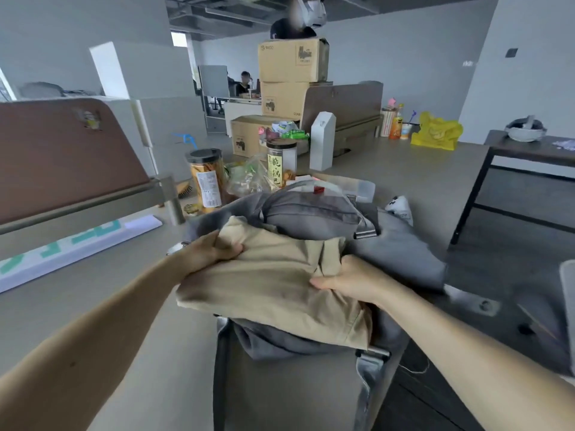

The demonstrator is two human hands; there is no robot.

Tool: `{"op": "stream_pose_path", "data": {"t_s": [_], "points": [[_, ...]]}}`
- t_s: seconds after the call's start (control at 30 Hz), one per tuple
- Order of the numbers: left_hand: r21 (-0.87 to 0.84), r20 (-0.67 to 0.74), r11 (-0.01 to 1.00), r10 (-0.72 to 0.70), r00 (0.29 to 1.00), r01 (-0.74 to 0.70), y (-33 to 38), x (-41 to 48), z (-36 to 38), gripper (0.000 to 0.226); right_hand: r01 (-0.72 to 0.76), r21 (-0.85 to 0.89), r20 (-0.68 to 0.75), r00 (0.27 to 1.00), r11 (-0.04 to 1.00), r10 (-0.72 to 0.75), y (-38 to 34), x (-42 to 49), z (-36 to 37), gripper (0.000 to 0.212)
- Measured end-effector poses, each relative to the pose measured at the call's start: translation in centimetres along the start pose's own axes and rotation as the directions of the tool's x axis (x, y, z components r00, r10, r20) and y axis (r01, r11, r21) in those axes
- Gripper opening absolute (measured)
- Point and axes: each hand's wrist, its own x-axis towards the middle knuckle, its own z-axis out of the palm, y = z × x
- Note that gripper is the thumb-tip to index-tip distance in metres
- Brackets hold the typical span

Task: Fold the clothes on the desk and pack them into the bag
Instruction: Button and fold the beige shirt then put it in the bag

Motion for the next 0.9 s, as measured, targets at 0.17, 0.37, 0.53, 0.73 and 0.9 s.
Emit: {"op": "stream_pose_path", "data": {"t_s": [0.17,0.37,0.53,0.73,0.9], "points": [[0.217,-0.037,0.973,-0.072,0.997,0.078,2.2,-1.3,-0.1,0.045,0.068,-0.304,0.058,0.997,0.95,-0.053,-1.3,-0.1,-0.9,0.057],[0.698,-0.256,0.715,0.221,0.941,0.021,5.4,-2.8,0.9,0.089,0.183,-0.679,0.051,0.978,0.711,-0.202,-4.4,-1.3,-3.8,0.046],[0.749,0.001,0.636,0.28,0.96,-0.186,10.3,-3.3,2.1,0.087,0.279,-0.539,0.275,0.95,0.795,-0.146,-5.2,-1.4,-6.7,0.029],[0.575,0.242,0.785,0.107,0.964,-0.232,8.1,-0.4,4.1,0.103,0.25,-0.396,0.24,0.957,0.883,-0.164,-2.8,-0.7,-7.6,0.036],[0.656,0.205,0.734,0.053,0.977,-0.177,7.7,1.6,5.6,0.109,0.261,-0.625,0.255,0.959,0.736,-0.124,-0.6,-0.4,-7.7,0.019]]}}
